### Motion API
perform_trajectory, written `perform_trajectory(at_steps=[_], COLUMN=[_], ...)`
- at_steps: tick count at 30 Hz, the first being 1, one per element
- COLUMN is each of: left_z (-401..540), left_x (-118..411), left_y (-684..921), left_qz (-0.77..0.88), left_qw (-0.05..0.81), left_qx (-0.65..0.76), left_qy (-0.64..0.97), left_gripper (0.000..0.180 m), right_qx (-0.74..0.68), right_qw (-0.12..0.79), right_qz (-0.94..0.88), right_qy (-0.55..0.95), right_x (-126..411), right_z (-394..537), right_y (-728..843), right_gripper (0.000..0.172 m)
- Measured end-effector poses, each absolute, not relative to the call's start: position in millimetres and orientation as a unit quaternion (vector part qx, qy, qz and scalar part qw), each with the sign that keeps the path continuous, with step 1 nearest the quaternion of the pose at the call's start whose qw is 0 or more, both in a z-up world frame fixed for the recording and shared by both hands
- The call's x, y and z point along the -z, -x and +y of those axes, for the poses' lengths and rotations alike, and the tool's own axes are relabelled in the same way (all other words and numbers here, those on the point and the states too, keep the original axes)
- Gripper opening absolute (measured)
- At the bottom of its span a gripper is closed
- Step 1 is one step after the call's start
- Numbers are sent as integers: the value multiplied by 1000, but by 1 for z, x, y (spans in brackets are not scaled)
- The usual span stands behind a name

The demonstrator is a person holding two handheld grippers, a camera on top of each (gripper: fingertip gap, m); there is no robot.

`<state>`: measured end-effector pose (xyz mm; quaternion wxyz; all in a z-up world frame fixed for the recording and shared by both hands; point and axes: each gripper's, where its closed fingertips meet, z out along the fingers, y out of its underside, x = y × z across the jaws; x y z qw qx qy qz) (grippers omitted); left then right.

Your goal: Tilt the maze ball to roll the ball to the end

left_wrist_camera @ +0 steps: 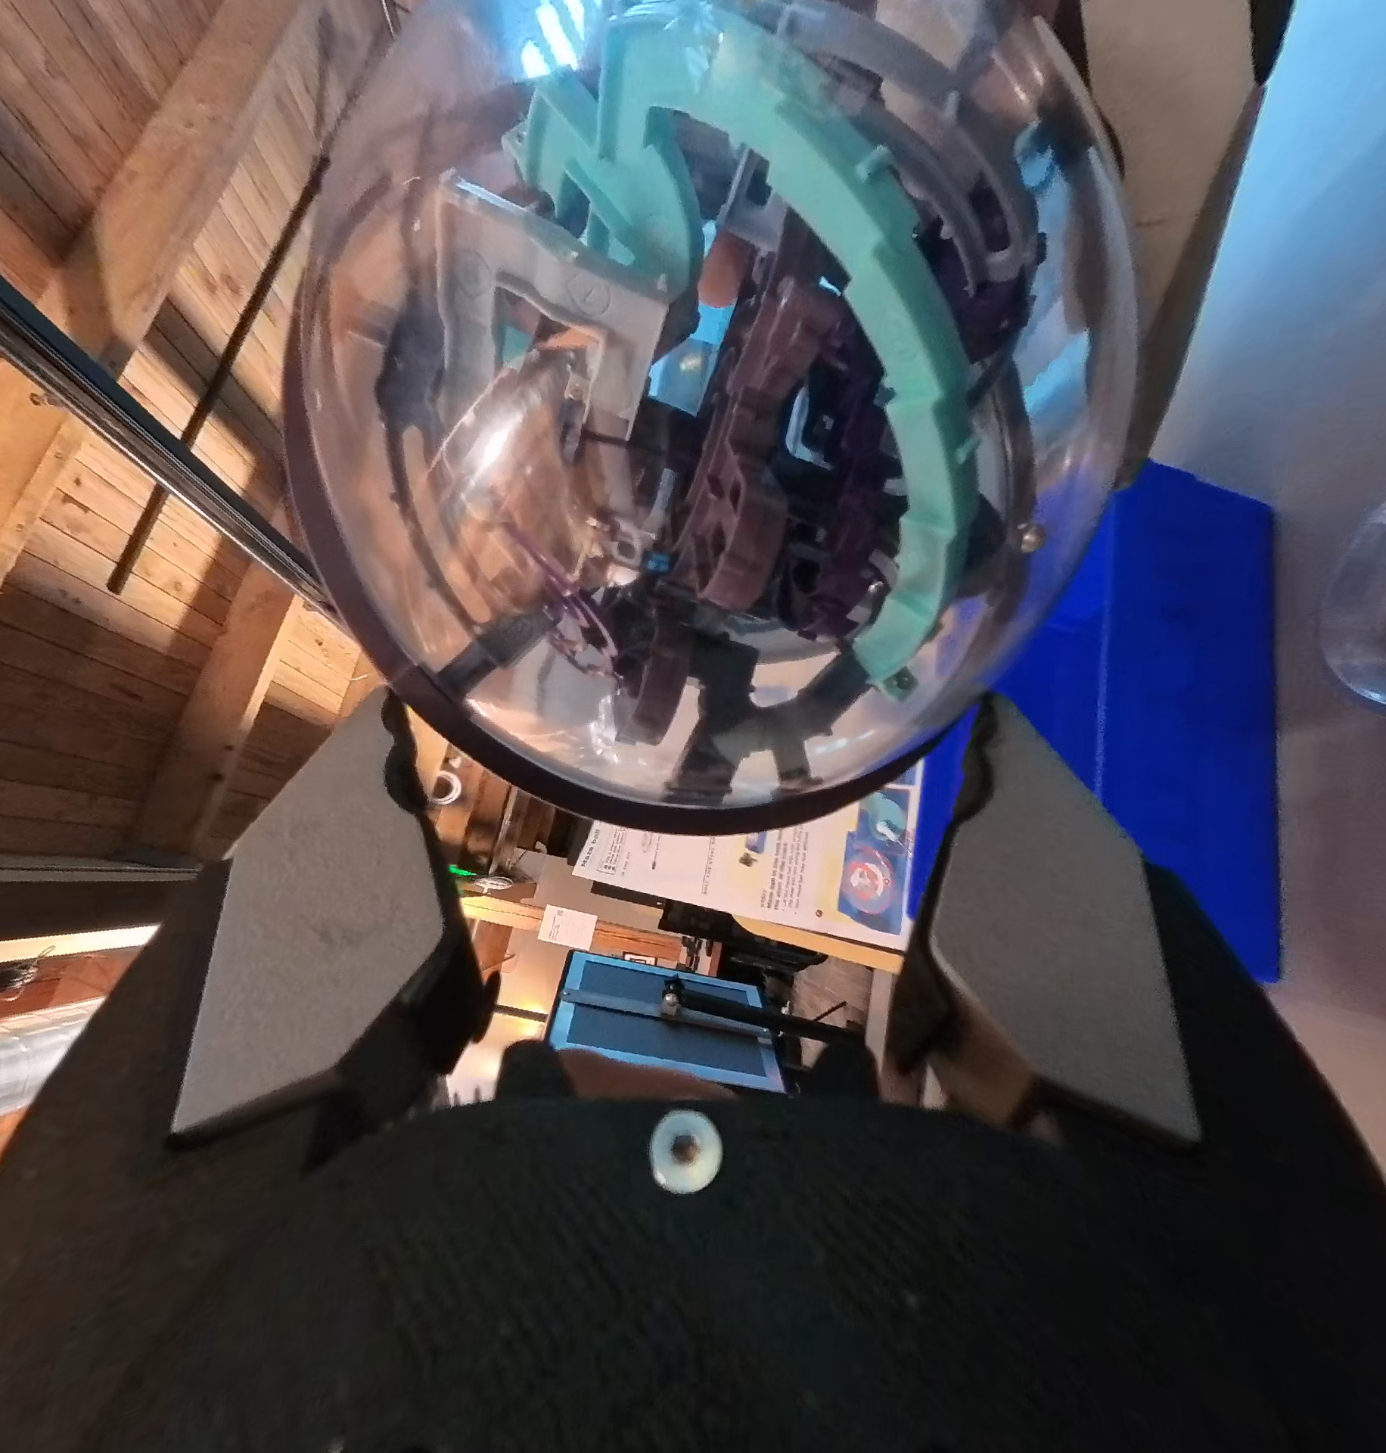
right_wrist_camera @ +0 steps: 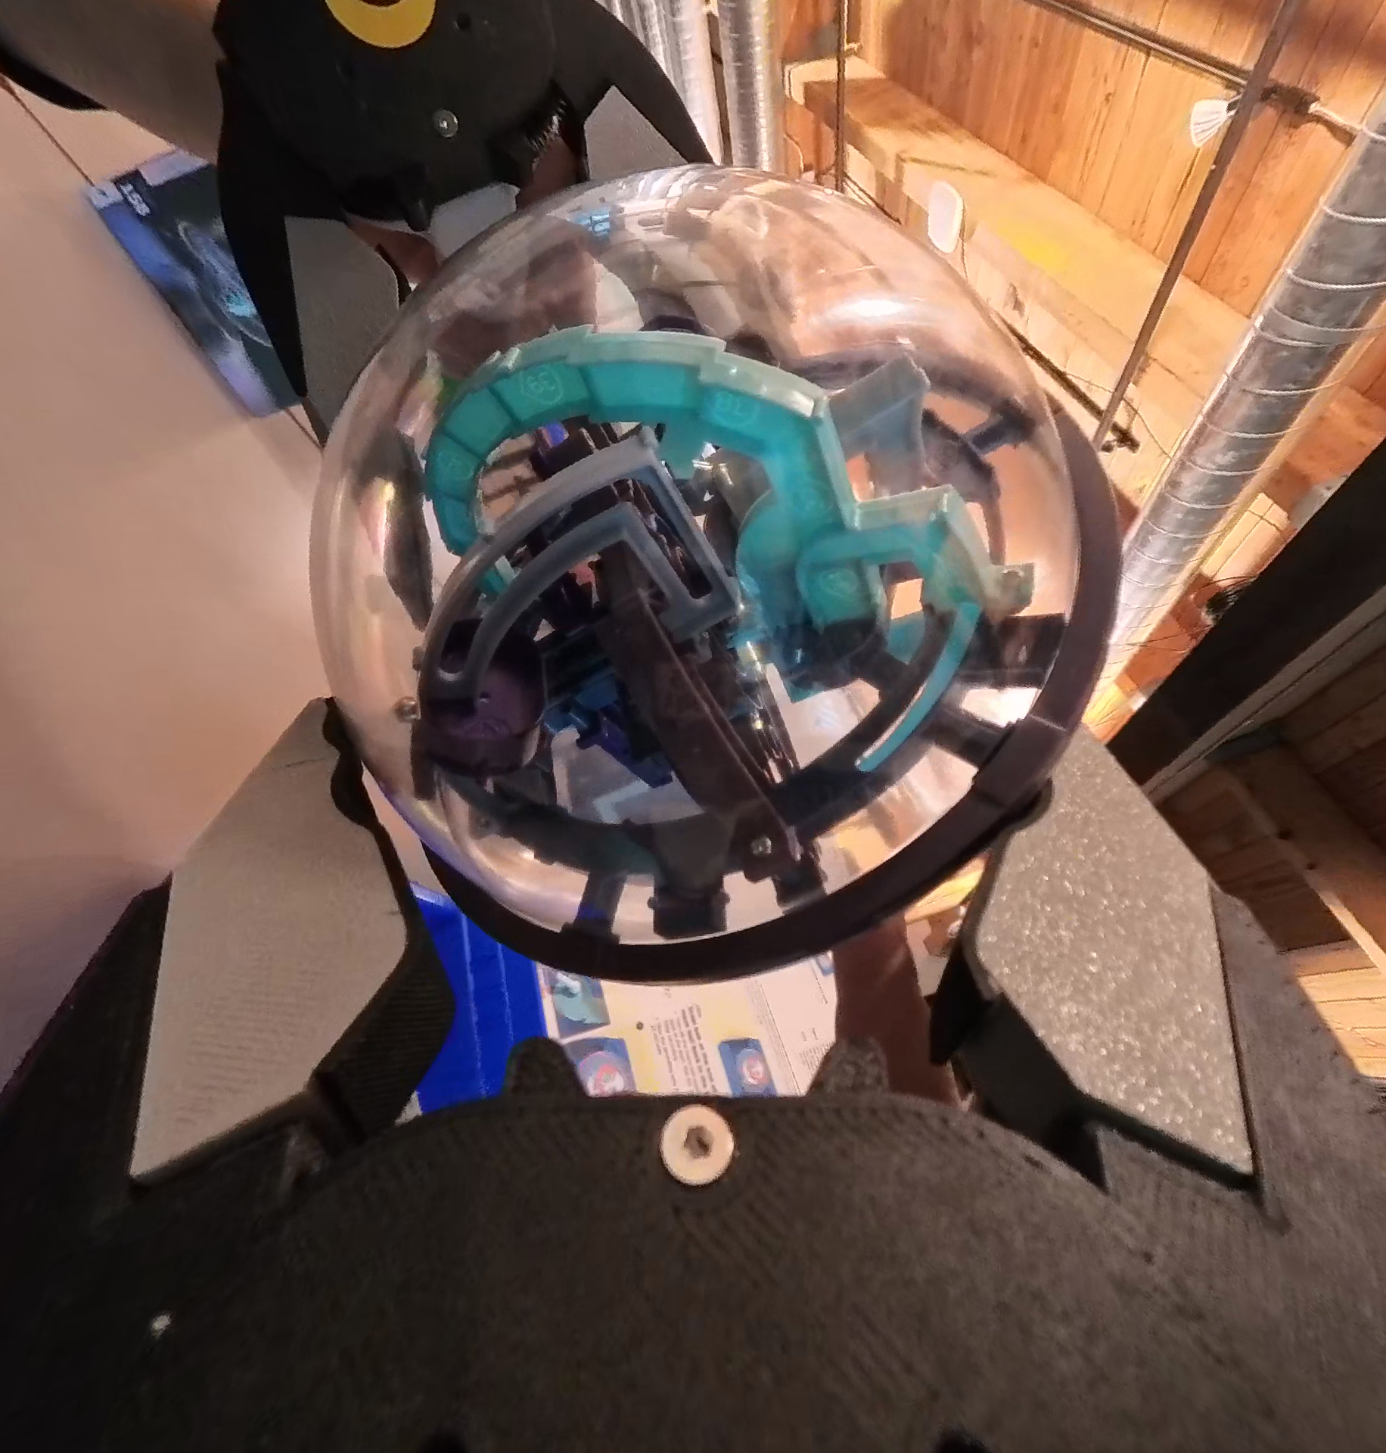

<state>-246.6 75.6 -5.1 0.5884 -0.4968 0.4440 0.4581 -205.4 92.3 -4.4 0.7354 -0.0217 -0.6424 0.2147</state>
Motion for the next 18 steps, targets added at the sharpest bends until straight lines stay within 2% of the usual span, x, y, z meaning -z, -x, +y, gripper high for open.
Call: perform_trajectory(at_steps=[18], left_z=[73], left_x=[20], left_y=[244], left_qz=[442], left_qw=[593], left_qx=[-434], left_qy=[514], left_gripper=[140], right_qx=[-247], right_qw=[724], right_qz=[-643], right_qy=[41], right_x=[19], right_z=[89], right_y=[207], right_gripper=[158])
